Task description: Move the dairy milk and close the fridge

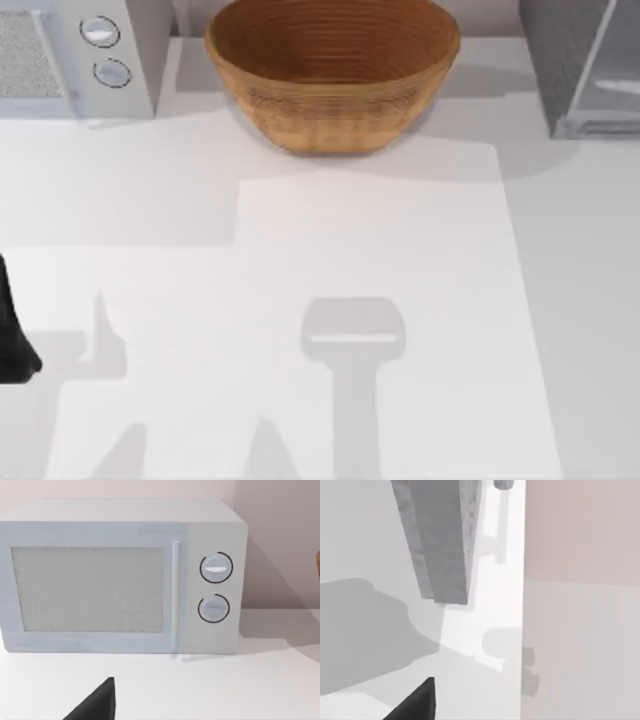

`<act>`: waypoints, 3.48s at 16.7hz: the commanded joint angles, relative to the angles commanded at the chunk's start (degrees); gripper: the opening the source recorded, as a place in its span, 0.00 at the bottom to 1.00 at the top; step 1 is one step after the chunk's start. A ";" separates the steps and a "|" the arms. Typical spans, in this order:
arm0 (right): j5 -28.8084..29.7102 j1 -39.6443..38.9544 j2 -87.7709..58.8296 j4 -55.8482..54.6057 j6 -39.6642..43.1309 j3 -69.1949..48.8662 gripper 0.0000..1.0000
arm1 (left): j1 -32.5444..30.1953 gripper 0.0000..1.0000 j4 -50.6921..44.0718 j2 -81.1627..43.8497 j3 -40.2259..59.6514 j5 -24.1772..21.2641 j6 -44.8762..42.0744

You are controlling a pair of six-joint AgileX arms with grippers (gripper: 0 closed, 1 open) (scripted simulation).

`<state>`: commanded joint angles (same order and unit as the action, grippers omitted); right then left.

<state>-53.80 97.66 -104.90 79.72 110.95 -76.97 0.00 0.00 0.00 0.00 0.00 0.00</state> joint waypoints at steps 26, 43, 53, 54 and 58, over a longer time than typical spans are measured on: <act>11.01 -44.54 -0.19 -62.64 -74.72 2.80 1.00 | 0.00 1.00 0.00 0.00 0.00 0.00 0.00; 42.87 -87.55 8.25 -78.20 -102.99 16.26 1.00 | 0.00 1.00 0.00 0.00 0.00 0.00 0.00; 51.84 -95.38 11.41 -82.70 -109.92 19.86 1.00 | 0.00 1.00 0.00 0.00 0.00 0.00 0.00; 51.83 -95.40 11.32 -82.71 -109.92 19.72 1.00 | 0.00 1.00 0.00 0.00 0.00 0.00 0.00; 51.86 -95.57 7.28 -82.29 -109.70 13.44 1.00 | 0.00 1.00 0.00 0.00 0.00 0.00 0.00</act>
<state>-1.94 2.09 -97.61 -2.57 1.25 -63.52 0.00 0.00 0.00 0.00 0.00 0.00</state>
